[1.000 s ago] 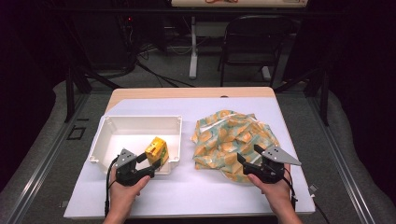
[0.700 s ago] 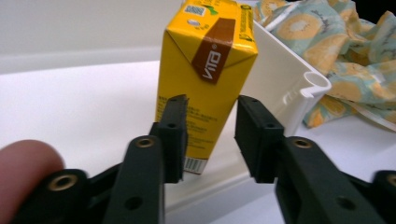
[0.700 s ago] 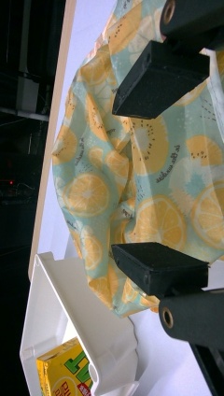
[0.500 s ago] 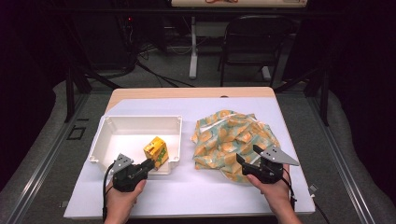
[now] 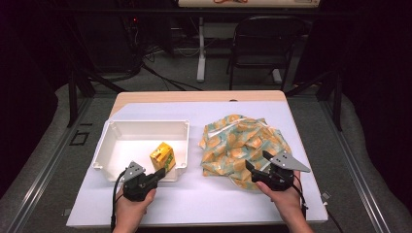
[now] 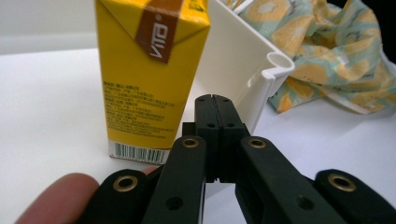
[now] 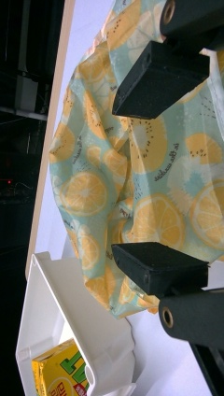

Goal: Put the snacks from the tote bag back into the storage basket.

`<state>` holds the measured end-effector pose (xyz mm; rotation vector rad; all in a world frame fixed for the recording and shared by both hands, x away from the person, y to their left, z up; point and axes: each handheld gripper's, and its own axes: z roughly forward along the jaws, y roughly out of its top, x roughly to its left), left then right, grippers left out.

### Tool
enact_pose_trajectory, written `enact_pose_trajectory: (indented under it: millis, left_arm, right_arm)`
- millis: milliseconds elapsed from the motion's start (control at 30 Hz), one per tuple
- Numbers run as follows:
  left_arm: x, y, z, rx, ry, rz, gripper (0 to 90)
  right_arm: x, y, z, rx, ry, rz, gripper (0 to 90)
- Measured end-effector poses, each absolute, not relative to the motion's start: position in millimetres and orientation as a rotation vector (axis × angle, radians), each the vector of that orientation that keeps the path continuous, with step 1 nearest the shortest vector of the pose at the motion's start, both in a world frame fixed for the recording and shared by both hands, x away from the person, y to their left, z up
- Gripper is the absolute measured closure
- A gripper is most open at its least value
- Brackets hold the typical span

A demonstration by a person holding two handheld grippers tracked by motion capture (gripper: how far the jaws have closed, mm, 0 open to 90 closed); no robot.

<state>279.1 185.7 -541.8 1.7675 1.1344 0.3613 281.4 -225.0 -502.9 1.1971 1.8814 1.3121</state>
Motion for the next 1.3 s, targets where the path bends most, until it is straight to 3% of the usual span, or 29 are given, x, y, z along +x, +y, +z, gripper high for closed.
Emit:
enact_pose_trajectory:
  millis: [1300]
  left_arm:
    - [296,212,-547,1.716,1.252,0.428,90.0]
  right_arm:
    - [281,-224,-503,1.184,1.884,1.310,26.9]
